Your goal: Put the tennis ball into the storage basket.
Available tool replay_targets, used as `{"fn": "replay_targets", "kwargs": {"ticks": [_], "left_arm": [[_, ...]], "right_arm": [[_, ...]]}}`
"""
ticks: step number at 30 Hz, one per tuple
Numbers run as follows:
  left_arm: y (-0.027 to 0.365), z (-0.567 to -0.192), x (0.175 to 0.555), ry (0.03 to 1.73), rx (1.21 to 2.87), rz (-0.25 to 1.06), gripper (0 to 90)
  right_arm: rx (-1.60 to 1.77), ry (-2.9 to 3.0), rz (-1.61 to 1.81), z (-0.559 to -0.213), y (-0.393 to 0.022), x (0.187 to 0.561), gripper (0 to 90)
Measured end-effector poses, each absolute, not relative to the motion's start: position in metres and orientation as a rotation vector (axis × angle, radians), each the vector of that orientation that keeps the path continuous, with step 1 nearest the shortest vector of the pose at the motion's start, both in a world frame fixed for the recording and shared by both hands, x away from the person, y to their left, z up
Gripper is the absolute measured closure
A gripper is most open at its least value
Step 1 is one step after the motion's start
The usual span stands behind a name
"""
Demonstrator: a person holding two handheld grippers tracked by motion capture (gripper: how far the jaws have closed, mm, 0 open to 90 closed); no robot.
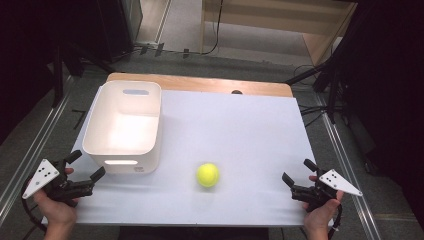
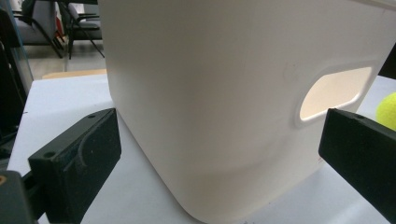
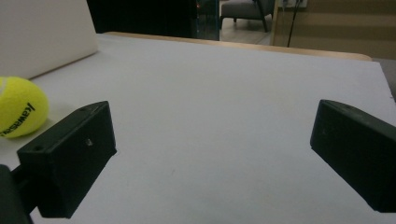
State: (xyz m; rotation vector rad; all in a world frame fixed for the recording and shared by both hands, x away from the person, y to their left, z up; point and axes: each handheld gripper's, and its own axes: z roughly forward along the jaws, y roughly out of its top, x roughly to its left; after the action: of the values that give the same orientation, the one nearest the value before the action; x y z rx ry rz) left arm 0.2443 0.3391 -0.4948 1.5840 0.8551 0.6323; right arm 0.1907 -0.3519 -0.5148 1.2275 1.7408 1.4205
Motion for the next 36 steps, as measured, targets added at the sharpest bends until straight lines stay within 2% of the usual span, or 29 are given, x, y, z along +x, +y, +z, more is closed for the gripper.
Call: {"fn": "replay_targets", "kwargs": {"ticks": [7, 17, 27, 36], "left_arm": [[0.339, -0.495, 0.245, 0.854, 1.579, 0.637, 0.0], [0.340, -0.495, 0.245, 0.859, 1.578, 0.629, 0.0], [0.340, -0.495, 0.243, 0.828, 1.594, 0.611, 0.0], [0.339, -0.494, 0.240, 0.797, 1.617, 0.617, 0.0]], "right_arm": [[1.160, 1.825, 1.391, -0.512, -0.344, 0.194, 0.0], [1.100, 1.942, 1.376, -0.491, -0.330, 0.202, 0.0], [0.954, 2.206, 1.336, -0.469, -0.292, 0.216, 0.0], [0.888, 2.397, 1.275, -0.463, -0.260, 0.235, 0.0]]}}
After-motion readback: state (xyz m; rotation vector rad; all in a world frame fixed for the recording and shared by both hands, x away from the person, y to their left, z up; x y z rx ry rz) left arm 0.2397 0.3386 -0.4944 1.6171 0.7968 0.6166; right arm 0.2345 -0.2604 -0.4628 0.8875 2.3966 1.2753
